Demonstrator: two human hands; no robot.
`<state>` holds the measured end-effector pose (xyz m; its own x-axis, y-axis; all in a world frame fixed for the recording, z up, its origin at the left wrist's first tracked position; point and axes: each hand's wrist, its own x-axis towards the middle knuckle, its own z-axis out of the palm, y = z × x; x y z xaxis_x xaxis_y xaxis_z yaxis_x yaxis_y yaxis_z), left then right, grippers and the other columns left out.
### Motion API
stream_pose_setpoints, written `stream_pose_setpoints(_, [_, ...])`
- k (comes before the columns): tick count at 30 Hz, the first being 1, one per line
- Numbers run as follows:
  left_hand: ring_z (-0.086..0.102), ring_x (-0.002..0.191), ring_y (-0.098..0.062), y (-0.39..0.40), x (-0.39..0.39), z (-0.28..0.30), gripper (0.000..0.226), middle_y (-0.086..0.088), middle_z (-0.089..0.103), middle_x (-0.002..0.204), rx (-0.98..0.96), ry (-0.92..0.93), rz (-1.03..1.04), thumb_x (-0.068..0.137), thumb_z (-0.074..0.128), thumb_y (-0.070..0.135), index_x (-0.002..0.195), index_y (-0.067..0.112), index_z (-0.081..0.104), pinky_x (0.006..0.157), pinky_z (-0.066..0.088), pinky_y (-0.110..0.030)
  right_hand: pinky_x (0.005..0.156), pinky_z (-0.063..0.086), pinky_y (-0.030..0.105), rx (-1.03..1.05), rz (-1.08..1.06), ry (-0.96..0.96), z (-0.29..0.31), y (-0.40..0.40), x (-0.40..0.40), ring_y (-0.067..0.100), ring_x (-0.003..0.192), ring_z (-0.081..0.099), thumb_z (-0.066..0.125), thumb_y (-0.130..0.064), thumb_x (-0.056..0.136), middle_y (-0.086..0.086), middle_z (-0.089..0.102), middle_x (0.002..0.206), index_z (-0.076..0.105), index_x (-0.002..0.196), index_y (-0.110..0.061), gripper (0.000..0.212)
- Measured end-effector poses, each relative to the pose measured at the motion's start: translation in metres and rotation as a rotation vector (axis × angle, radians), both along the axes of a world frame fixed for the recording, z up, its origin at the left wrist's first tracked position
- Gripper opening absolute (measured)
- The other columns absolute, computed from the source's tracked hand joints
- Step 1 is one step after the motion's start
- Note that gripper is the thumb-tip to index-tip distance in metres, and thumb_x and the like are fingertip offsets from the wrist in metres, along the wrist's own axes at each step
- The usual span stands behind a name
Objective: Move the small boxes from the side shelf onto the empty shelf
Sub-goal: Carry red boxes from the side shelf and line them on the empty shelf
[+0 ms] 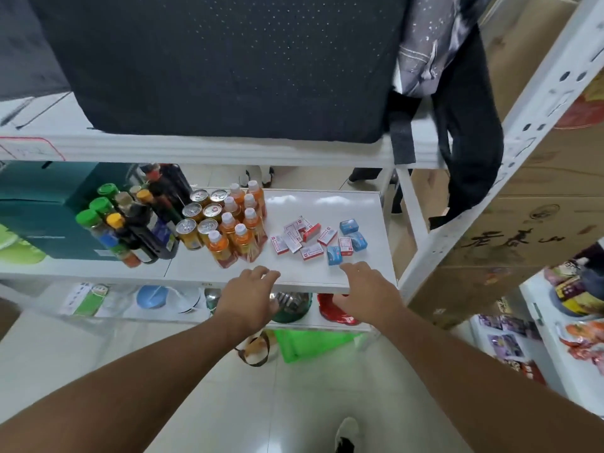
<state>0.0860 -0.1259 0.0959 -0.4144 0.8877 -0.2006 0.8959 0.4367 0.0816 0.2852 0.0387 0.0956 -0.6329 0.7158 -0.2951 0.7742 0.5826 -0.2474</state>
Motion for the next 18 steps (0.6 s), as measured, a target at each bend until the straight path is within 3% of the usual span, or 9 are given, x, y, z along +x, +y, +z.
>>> stream_pose_setpoints(7, [0.052,0.137,-0.026,0.044,-0.022,-0.007,0.065,0.001,0.052,0.157,-0.026,0.009,0.031,0.097,0.067,0.040,0.158,0.030,0.044,0.106,0.053,-0.044,0.094,0.056,0.047,0.013,0.123,0.026,-0.026,0.057,-0.036,0.027,0.128,0.053,0.064,-0.054,0.090,0.001,0.053,0.144,0.048,0.146,-0.027,0.064])
stream_pose_setpoints(13, [0.057,0.132,-0.030,0.077,-0.038,-0.015,0.063,-0.004,0.056,0.152,-0.027,0.051,0.055,0.095,0.066,0.039,0.154,0.028,0.047,0.100,0.057,-0.048,0.093,0.054,0.047,0.000,0.219,-0.036,-0.041,0.088,-0.069,0.028,0.133,0.053,0.063,-0.049,0.093,0.001,0.052,0.148,0.044,0.153,-0.028,0.066])
stream_pose_setpoints(18, [0.057,0.126,-0.026,0.106,-0.065,-0.031,0.056,-0.003,0.058,0.147,0.014,0.075,-0.009,0.097,0.068,0.037,0.149,0.028,0.051,0.097,0.055,-0.039,0.100,0.055,0.049,-0.027,0.227,-0.078,-0.058,0.092,-0.107,0.029,0.139,0.050,0.066,-0.048,0.093,0.001,0.051,0.155,0.044,0.155,-0.028,0.069])
